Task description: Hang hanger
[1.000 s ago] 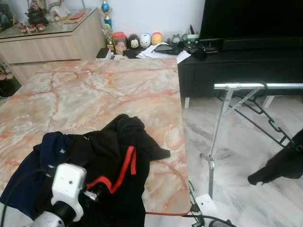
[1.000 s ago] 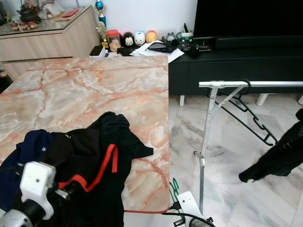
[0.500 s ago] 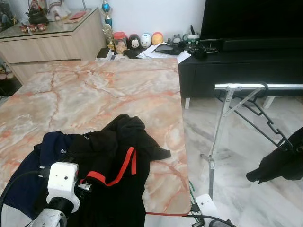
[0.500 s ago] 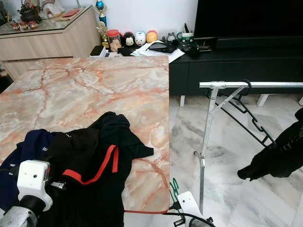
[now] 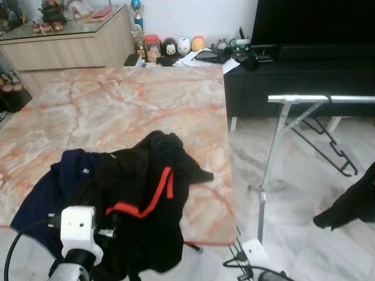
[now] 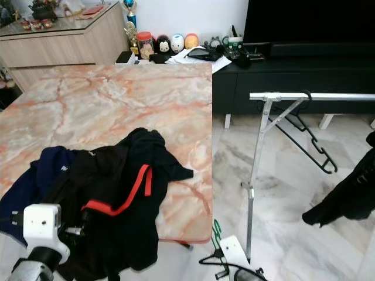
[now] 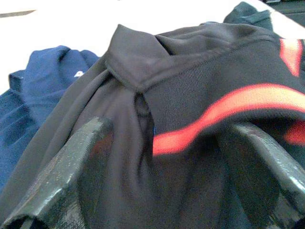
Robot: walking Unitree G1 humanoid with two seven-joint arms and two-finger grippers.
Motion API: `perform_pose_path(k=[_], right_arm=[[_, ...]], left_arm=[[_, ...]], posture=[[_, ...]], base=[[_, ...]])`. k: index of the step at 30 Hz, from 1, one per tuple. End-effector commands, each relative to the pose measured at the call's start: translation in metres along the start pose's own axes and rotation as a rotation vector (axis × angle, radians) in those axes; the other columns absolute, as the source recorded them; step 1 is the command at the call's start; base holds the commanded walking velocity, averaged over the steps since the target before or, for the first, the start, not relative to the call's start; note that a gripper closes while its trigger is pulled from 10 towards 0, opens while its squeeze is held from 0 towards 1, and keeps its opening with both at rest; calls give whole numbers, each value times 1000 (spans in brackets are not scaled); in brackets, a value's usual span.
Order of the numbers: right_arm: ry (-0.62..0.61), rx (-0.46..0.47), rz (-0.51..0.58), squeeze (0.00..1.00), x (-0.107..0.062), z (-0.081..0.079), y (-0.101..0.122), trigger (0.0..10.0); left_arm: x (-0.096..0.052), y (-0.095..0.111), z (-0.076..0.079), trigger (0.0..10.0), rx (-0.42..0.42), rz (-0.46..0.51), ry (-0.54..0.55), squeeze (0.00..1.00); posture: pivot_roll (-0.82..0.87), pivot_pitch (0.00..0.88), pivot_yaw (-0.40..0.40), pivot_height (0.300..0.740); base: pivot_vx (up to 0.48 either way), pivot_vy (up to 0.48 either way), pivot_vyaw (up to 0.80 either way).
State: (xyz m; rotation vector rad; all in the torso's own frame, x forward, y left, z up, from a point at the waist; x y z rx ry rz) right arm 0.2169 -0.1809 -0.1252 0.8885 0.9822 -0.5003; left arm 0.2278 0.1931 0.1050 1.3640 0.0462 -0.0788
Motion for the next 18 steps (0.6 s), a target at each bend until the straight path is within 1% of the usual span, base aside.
perform_pose_path(k=[1,18], right_arm=[[6,-6,6,0,0,-3,2,10000],[5,-6,5,0,0,-3,2,10000]], left_arm=[[0,-3,-1,10000,-1,-6,-1,0],[3,-1,-1,10000,4,6,-6,0]], posture=[[15,0,62,740],[15,0,63,740]], base=[[-311,0,0],[-307,0,0]])
Point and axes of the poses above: a point about 5 cm out from each wrist's last joint towards the gripper, its own x axis pointing out of the wrist towards the gripper, its own y axis along the axis of the wrist's last joint, z = x × y, the point moved 5 cm from there along x, pointing out of the wrist towards the gripper, and after that the axes turned 15 degrees about -x, right-handed, at the moved point
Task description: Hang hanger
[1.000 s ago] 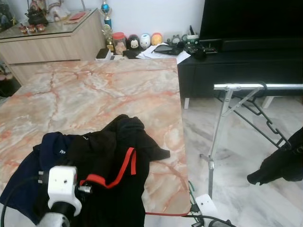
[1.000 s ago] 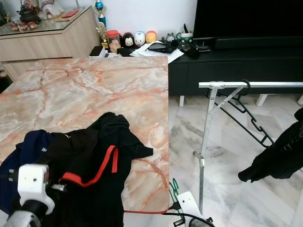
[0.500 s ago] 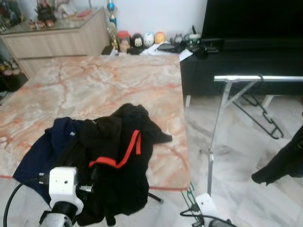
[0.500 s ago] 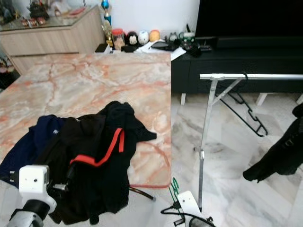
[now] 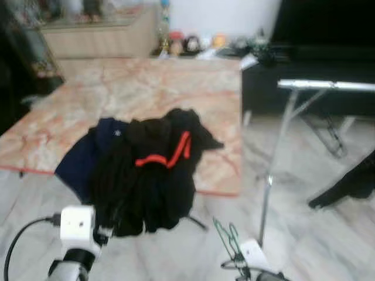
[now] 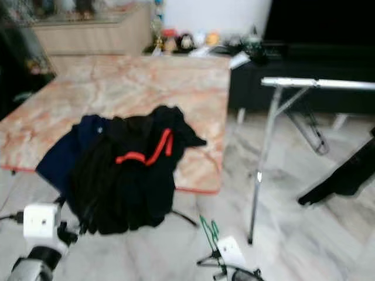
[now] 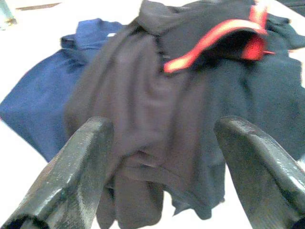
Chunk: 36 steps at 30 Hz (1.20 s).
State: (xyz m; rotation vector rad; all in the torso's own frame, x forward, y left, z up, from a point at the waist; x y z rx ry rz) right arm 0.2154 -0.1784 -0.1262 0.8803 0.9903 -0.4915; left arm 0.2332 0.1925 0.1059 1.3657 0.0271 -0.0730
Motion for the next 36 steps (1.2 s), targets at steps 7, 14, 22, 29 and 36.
perform_pose_path(k=[7,14,22,29,36], right_arm=[[-5,7,5,0,0,1,2,10000],[-6,6,5,0,0,1,3,10000],[-10,4,6,0,0,1,3,10000],[-9,-102,54,0,0,4,12,10000],[-14,-209,110,0,-1,5,23,10000]], left_arm=[[-1,-3,-1,10000,0,-11,1,0],[0,-5,-3,10000,2,-13,8,0],[3,-14,-11,10000,12,-45,56,0],[10,-12,-9,10000,52,-47,17,0],[27,-7,-3,10000,152,-50,-52,0]], posture=[[15,0,60,740],[14,0,61,740],[13,0,60,740],[14,0,55,740],[5,0,55,740]], base=[[-302,0,0],[-289,0,0],[0,0,0],[0,0,0],[0,0,0]])
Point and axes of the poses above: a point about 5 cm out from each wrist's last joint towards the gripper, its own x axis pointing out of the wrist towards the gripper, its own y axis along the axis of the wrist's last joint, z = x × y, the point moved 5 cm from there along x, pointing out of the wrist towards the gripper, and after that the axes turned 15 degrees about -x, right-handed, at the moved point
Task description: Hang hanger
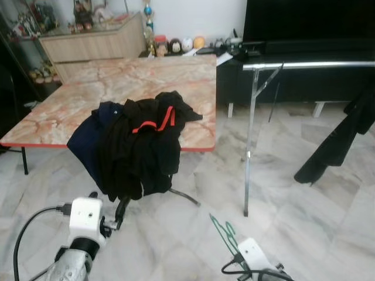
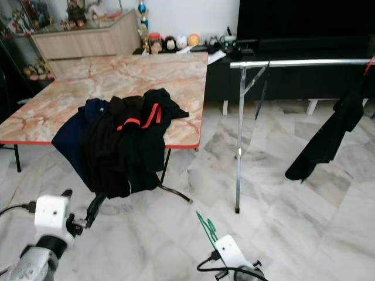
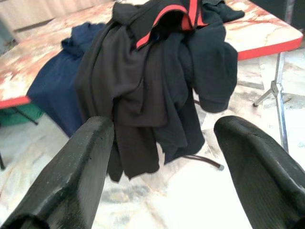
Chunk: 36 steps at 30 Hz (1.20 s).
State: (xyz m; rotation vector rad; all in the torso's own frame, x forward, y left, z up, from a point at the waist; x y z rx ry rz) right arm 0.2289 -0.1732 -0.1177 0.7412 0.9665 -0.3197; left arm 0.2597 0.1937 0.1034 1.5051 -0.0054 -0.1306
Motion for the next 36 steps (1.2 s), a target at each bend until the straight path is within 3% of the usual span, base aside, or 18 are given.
perform_pose_path(k=[1,6,7,9,11,12,14,17,21,24,26,27,28,32,36], right_arm=[[5,-35,29,0,1,1,8,10000],[17,-68,40,0,1,0,10,10000],[31,-114,62,0,1,-1,14,10000],[38,-198,288,0,-9,57,73,10000],[-9,-222,407,0,-24,96,108,10000],[-9,-222,407,0,-24,96,108,10000],[-13,-177,421,0,-24,98,113,10000],[40,-194,435,0,-23,87,117,10000],[96,-222,455,0,-23,78,121,10000],[151,-253,481,0,-28,78,127,10000],[211,-320,491,0,-32,77,128,10000],[211,-320,491,0,-32,77,128,10000],[272,-385,502,0,-37,76,128,10000],[398,-483,539,0,-52,80,128,10000],[507,-584,547,0,-64,79,124,10000]], left_arm=[[2,-5,1,10000,10,-25,-16,0],[4,-4,4,10000,13,-22,-36,0],[8,-2,7,10000,24,-27,-68,0],[14,0,26,10000,65,-77,-229,0],[19,-3,26,10000,60,-91,-242,0],[19,-3,26,10000,60,-91,-242,0],[22,-10,12,10000,-4,-80,-149,0],[22,-15,3,10000,-29,-77,-86,0],[21,-15,4,10000,-19,-88,-101,0],[18,-17,13,10000,1,-128,-194,0],[12,-21,25,10000,30,-176,-300,0],[12,-21,25,10000,30,-176,-300,0],[6,-25,35,10000,38,-220,-391,0],[-7,-24,53,10000,82,-292,-587,0],[-11,-20,60,10000,99,-324,-671,0]], posture=[[3,0,55,740],[3,0,55,740],[-5,4,53,740],[-12,7,54,740],[-22,4,58,740],[-22,4,58,740],[-25,3,56,740],[-15,3,53,740],[-9,3,52,740],[-13,5,52,740],[-16,4,51,740],[-16,4,51,740],[-16,4,51,740],[-16,6,49,740],[-25,3,49,740]], base=[[0,0,0],[0,0,0],[0,0,0],[0,0,0],[0,0,0],[0,0,0],[0,0,0],[0,0,0],[0,0,0],[0,0,0],[0,0,0],[0,0,0],[0,0,0],[0,0,0],[0,0,0]])
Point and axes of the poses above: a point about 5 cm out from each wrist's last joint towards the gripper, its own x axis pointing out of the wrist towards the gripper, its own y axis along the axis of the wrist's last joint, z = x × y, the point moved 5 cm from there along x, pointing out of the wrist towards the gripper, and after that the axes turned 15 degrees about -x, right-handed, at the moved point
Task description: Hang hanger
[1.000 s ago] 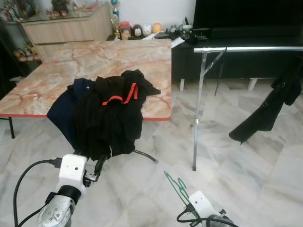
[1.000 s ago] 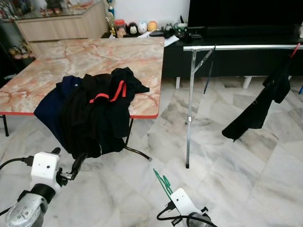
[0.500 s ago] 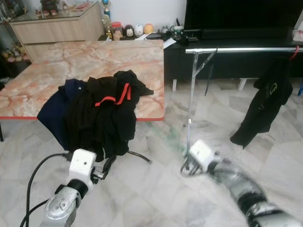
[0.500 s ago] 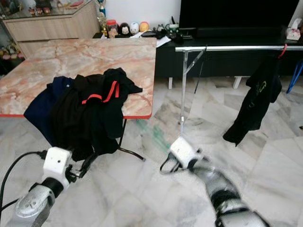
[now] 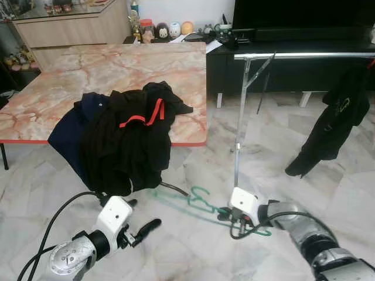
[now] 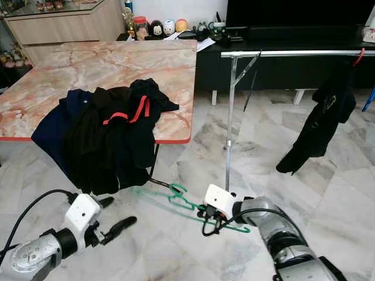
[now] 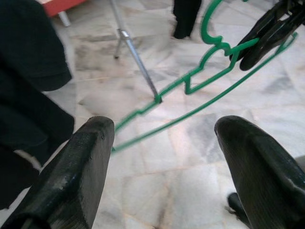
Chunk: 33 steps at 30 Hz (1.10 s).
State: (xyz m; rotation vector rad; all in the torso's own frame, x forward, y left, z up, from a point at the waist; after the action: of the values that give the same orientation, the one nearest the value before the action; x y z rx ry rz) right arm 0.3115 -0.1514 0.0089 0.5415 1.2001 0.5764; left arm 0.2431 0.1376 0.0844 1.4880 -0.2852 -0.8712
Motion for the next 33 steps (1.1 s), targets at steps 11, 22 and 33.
perform_pose_path(k=[11,22,33], right_arm=[[144,-162,134,0,-15,3,42,10000],[197,-224,305,0,-34,0,87,10000],[211,-230,332,0,-38,-4,101,10000]], left_arm=[[11,28,33,10000,60,-19,-226,0],[19,35,58,10000,50,-30,-363,0],[19,34,62,4667,42,-61,-385,0]], posture=[[-26,1,45,740],[-32,6,46,740],[-30,9,43,740]], base=[[0,0,0],[0,0,0],[0,0,0]])
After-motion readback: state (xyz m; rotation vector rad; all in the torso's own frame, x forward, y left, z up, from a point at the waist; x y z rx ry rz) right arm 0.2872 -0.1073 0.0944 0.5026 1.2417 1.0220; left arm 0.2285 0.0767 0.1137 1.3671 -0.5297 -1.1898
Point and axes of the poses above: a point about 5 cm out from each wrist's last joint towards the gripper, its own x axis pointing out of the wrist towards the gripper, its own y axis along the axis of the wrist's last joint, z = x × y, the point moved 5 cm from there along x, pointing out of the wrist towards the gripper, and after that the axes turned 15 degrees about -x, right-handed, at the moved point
